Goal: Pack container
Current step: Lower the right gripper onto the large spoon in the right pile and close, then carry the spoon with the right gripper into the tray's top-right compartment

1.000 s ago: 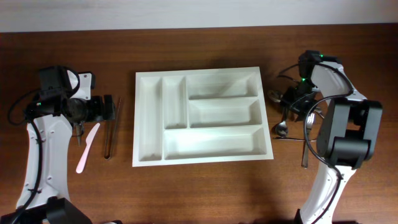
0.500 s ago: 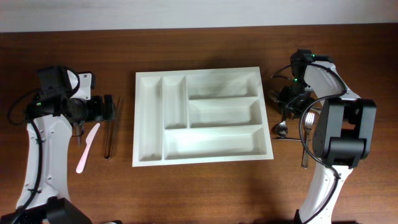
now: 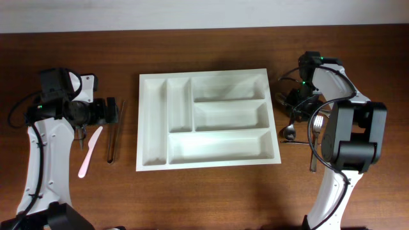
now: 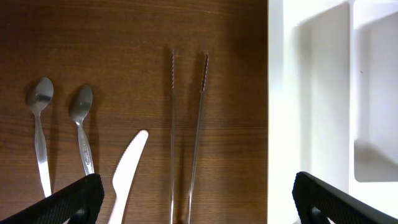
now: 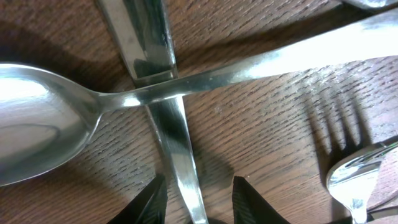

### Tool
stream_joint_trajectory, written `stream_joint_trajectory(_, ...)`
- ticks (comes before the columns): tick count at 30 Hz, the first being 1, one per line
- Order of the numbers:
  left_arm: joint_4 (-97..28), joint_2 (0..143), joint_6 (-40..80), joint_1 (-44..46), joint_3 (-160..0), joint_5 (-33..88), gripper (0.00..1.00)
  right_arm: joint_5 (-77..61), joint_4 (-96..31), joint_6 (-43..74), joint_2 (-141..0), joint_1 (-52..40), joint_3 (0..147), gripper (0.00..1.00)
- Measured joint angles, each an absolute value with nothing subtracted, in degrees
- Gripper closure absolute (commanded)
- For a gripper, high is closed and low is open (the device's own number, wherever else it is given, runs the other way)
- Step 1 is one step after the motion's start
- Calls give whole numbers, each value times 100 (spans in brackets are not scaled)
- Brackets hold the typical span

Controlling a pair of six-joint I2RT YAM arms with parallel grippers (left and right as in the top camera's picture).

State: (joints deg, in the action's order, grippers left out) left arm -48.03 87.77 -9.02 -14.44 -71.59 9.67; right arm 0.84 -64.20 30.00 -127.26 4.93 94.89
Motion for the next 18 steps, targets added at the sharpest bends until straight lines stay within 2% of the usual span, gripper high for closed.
stream_joint_trajectory(4, -4803, 8777, -902, -1444, -7159, 965, 1, -5, -6311, 3006, -12650, 493, 9345, 87)
stream_joint_trajectory(7, -4803, 8777, -902, -1444, -7159, 967, 1, -43, -6311, 2998, -12634, 493, 9310, 94)
stream_joint_trajectory(18, -4803, 8777, -902, -1444, -7159, 965, 1, -49, -6460, 2985, -12623, 596, 9314, 96)
